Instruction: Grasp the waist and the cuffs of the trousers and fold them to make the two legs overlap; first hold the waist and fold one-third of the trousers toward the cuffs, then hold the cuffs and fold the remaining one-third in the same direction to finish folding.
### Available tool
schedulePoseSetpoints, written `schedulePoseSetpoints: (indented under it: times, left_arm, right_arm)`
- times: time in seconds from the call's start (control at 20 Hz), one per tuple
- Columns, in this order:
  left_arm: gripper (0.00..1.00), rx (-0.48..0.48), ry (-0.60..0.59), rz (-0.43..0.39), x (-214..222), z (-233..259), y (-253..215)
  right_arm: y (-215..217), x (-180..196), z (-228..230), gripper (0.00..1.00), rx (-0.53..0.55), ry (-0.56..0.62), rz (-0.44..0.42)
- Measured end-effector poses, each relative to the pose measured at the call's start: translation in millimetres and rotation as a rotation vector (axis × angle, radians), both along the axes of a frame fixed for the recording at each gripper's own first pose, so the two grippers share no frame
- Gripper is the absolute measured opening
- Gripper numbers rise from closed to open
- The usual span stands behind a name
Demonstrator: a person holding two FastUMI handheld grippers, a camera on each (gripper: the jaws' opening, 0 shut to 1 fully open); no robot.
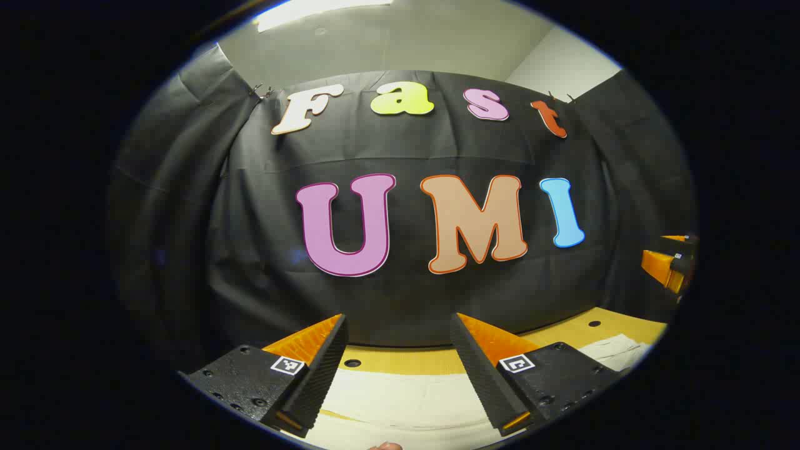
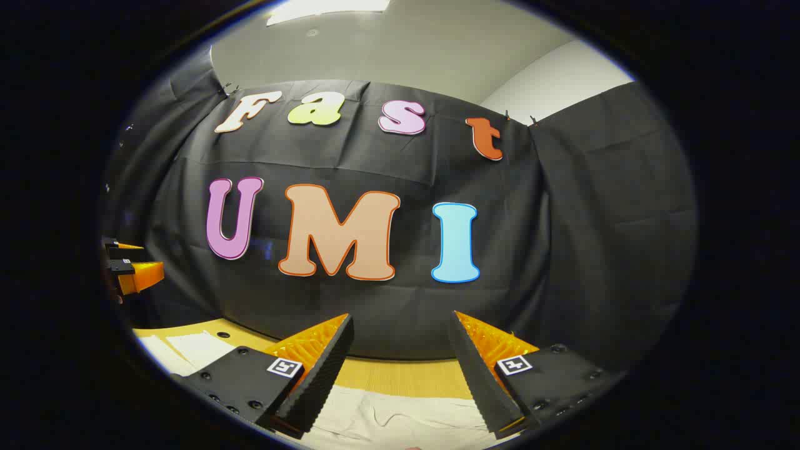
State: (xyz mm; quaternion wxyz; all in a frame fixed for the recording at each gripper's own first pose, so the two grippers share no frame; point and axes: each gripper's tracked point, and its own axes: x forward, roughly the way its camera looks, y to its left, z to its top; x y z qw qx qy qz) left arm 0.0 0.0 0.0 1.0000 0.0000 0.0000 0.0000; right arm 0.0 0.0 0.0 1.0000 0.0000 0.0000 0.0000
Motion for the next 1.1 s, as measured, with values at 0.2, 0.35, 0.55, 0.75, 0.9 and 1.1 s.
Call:
schedulePoseSetpoints:
  times: [0.2, 0.35, 0.55, 0.75, 0.9, 1.1]
  left_arm:
    - [0.95, -0.003, -0.007, -0.001, -2.1, 5.2, -3.1]
    - [0.96, -0.004, 0.0, 0.013, -4.0, 5.1, 0.3]
    - [0.95, -0.009, -0.001, 0.029, -8.3, 8.4, 6.0]
    - [0.95, -0.005, -0.007, 0.035, -13.7, 12.9, 7.9]
    - [0.96, -0.006, -0.005, 0.033, -15.9, 13.5, 5.4]
    - [0.96, -0.002, -0.009, 0.023, -17.7, 15.8, 1.0]
  right_arm:
    - [4.6, 4.4, 6.0, 0.97, -0.001, -0.007, 0.018]
    - [7.0, 4.4, 11.4, 0.97, -0.027, -0.022, 0.038]
    - [6.4, 4.5, 14.0, 0.97, -0.025, -0.021, 0.045]
    - [0.8, 0.1, 16.3, 0.97, -0.041, -0.022, 0.037]
    - [-3.9, -5.1, 15.7, 0.96, -0.037, -0.017, 0.043]
    - [-16.6, -9.7, 11.5, 0.97, -0.064, -0.004, 0.05]
